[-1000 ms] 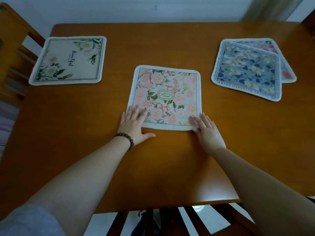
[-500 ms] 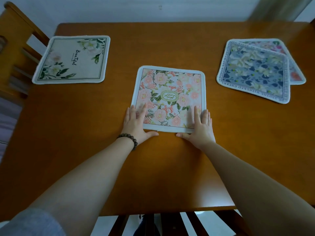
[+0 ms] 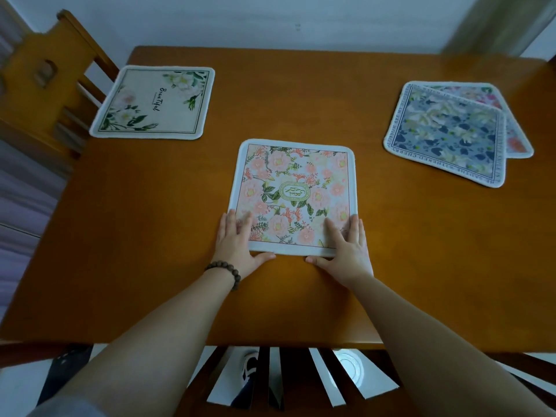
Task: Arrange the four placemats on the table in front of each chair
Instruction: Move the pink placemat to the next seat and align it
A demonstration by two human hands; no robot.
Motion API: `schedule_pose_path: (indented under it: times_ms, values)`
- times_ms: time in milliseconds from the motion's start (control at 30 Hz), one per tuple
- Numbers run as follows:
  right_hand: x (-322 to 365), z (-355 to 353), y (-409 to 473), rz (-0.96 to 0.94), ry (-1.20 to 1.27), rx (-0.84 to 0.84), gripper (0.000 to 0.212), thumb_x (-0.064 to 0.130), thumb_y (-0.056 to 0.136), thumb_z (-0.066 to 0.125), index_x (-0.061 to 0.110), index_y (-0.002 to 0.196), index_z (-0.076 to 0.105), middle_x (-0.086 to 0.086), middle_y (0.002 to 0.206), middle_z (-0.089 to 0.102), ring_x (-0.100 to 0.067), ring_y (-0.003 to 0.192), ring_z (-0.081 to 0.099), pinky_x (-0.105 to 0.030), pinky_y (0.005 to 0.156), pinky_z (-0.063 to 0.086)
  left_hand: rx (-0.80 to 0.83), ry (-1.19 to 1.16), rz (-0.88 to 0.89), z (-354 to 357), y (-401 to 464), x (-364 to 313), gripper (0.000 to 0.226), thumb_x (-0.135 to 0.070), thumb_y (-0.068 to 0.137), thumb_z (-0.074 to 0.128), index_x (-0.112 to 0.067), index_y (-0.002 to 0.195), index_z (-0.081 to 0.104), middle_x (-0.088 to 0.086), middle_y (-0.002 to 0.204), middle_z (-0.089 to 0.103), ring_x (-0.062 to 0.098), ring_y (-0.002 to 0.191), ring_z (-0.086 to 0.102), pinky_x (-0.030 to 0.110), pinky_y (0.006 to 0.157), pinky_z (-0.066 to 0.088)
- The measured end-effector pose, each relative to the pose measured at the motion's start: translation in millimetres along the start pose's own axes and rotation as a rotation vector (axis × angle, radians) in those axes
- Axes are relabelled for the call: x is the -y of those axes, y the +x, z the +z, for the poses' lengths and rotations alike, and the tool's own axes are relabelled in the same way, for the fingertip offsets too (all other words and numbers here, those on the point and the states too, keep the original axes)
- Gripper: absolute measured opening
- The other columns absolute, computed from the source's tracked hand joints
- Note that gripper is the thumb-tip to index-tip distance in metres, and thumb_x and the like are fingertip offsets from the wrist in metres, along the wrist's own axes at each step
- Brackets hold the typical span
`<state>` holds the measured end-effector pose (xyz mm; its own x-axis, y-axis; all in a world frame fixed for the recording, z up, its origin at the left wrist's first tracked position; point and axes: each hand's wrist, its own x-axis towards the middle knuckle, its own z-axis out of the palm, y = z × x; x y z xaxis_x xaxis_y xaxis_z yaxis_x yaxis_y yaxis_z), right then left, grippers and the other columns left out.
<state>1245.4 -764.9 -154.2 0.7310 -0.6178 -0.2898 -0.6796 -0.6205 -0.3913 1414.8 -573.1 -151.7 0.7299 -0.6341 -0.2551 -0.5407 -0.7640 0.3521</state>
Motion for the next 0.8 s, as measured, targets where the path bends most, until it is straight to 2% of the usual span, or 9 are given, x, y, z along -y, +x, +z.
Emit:
schedule_pose_path:
  times_ms: [167,300,467,667,800]
  values:
    - [-6,3,-39,-0.029,-0.019,0.065,0.106,0.081,0.063,0.058,0.047,0.147,0.004,-0.008,0.156,-0.024,-0.028,0.143,-0.022,-0.046,0.117,0.003,0.047,0.0,-0.029,6,-47,3,0.111,-0.079,0.065,0.058,-0.03,0.151,0.007,0.006,0.158,-0.012,0.027,0.143,-0.016,0.044,0.116,0.006]
    - [-14,8,-64,-0.025,-0.046,0.089,0.107,0.079,0.062,0.061,0.049,0.145,0.002,-0.006,0.157,-0.024,-0.026,0.143,-0.023,-0.044,0.116,0.003,0.136,0.02,-0.036,13,-82,3,0.113,-0.079,0.064,0.058,-0.033,0.15,0.002,0.007,0.157,-0.02,0.028,0.142,-0.022,0.045,0.115,0.004]
    - [-21,14,-81,-0.043,-0.082,0.115,0.107,0.085,0.058,0.054,0.054,0.143,-0.003,-0.006,0.155,-0.027,-0.028,0.142,-0.025,-0.047,0.116,0.005,0.206,0.035,-0.056,21,-114,2,0.114,-0.081,0.064,0.056,-0.036,0.149,-0.005,0.007,0.155,-0.026,0.03,0.139,-0.027,0.045,0.114,0.002]
    - [-20,8,-81,-0.048,-0.012,0.122,0.11,0.093,0.046,0.046,0.058,0.142,0.005,-0.001,0.155,-0.029,-0.022,0.141,-0.027,-0.047,0.115,0.001,0.196,0.025,-0.069,17,-117,-2,0.108,-0.084,0.066,0.048,-0.036,0.149,-0.001,0.007,0.156,-0.024,0.029,0.141,-0.025,0.045,0.115,0.004]
    - [-17,-4,-67,-0.064,0.023,0.131,0.097,0.074,0.061,0.062,0.052,0.144,0.016,-0.003,0.157,-0.022,-0.021,0.142,-0.025,-0.038,0.111,-0.011,0.231,0.037,-0.027,21,-121,-3,0.109,-0.084,0.066,0.047,-0.037,0.149,-0.006,0.007,0.154,-0.029,0.028,0.139,-0.03,0.045,0.114,0.005]
